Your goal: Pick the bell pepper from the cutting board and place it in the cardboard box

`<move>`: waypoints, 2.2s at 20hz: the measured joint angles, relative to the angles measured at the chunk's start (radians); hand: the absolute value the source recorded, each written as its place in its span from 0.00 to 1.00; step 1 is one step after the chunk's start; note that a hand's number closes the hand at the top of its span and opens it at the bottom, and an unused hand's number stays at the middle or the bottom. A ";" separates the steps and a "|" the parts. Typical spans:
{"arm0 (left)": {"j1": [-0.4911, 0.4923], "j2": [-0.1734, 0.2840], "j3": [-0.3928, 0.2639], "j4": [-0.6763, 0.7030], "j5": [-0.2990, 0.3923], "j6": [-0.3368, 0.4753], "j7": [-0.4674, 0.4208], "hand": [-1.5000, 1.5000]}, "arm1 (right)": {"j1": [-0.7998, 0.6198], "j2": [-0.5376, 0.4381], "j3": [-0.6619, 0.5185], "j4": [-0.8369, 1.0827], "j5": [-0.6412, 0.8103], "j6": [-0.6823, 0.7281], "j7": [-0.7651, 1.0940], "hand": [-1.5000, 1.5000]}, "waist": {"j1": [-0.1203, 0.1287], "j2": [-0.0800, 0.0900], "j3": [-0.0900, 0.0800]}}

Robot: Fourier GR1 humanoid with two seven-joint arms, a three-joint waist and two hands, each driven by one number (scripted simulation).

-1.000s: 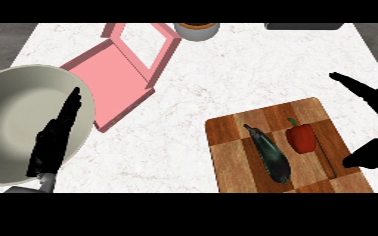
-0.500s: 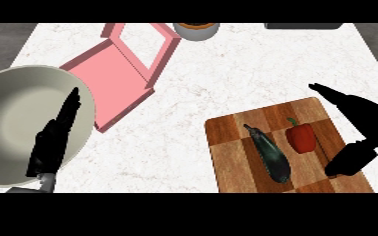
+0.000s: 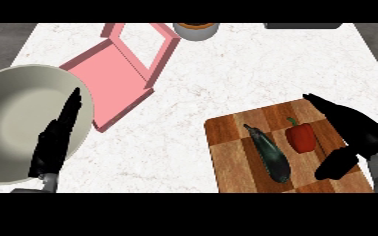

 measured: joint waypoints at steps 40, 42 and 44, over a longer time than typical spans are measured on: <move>-0.012 -0.160 0.184 -0.015 -0.170 -0.173 0.019 0.50 | 0.042 0.331 -0.179 0.190 0.488 0.047 -0.292 1.00 | 0.000 -0.002 -0.003; -0.009 -0.164 0.183 -0.016 -0.178 -0.173 0.018 0.50 | 0.040 0.335 -0.166 0.192 0.535 0.005 -0.299 1.00 | 0.000 -0.002 -0.003; -0.005 -0.166 0.185 -0.029 -0.182 -0.174 0.025 0.50 | 0.046 0.324 -0.173 0.195 0.564 -0.033 -0.330 1.00 | 0.000 -0.002 -0.003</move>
